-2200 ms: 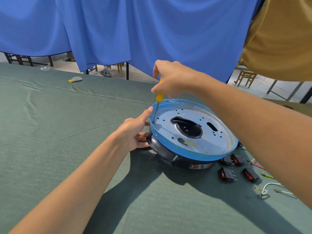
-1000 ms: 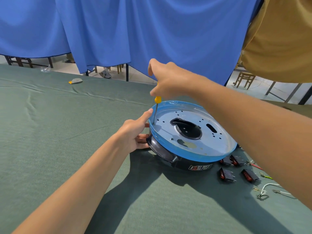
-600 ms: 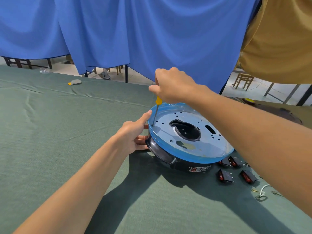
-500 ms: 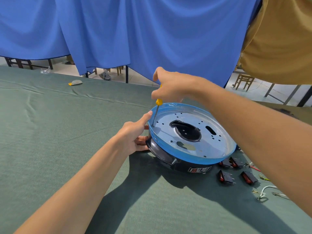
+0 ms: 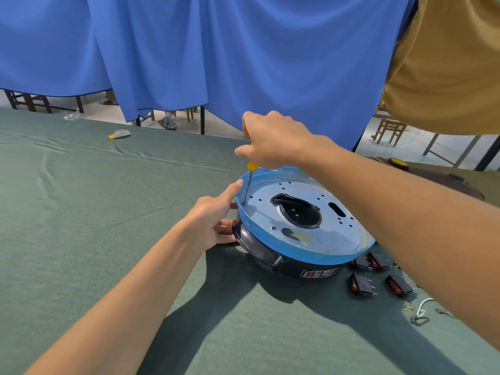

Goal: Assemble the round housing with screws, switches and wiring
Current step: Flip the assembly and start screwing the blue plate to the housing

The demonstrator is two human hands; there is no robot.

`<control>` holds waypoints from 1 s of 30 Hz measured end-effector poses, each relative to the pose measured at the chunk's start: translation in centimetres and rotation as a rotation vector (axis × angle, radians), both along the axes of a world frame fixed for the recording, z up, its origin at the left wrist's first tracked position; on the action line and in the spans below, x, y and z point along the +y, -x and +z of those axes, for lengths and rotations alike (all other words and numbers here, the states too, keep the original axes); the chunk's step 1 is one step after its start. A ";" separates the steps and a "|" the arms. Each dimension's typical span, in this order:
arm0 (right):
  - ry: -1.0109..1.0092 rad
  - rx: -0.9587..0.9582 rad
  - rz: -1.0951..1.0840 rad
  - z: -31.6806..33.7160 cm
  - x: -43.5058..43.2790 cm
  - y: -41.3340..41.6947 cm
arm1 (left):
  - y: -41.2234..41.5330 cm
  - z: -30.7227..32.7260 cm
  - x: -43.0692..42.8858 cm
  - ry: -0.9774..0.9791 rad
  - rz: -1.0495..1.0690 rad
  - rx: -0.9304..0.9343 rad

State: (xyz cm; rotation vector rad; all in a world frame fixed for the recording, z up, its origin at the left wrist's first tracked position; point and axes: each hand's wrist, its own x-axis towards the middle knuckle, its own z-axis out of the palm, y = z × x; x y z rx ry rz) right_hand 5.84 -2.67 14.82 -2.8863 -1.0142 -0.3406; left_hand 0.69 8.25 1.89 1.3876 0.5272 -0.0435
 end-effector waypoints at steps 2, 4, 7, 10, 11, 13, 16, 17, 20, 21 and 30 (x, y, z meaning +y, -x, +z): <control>0.039 0.120 0.011 0.6 0.1 0.1 | 0.0 0.0 0.0 0.003 0.006 -0.005; 0.057 0.177 0.029 1.0 0.2 0.1 | 0.0 0.0 0.0 0.004 0.013 -0.006; 0.019 0.081 0.019 0.5 0.0 0.1 | -0.1 0.0 -0.1 -0.025 0.019 0.002; 0.005 0.032 -0.008 0.2 0.1 0.0 | -0.2 -0.1 0.0 -0.056 0.024 0.002; 0.015 0.025 -0.012 0.2 0.2 -0.1 | -0.2 -0.1 0.0 -0.054 0.023 -0.005; 0.068 0.014 -0.030 0.5 0.7 0.0 | -0.2 -0.2 0.2 -0.053 0.013 -0.010; 0.229 0.065 -0.034 1.7 1.5 0.6 | 0.0 -0.1 0.4 -0.041 -0.014 -0.004; 0.283 0.123 -0.033 2.3 1.7 0.9 | 0.0 -0.1 0.4 -0.034 -0.025 -0.001; 0.332 0.278 -0.025 3.0 1.7 0.8 | 0.1 0.2 0.4 -0.045 -0.041 0.012; 0.310 0.280 -0.016 3.0 1.5 0.7 | 0.1 0.2 0.4 -0.068 -0.049 0.016; 0.147 0.284 0.057 1.9 0.3 0.1 | 0.4 1.5 0.9 -0.417 -0.108 0.057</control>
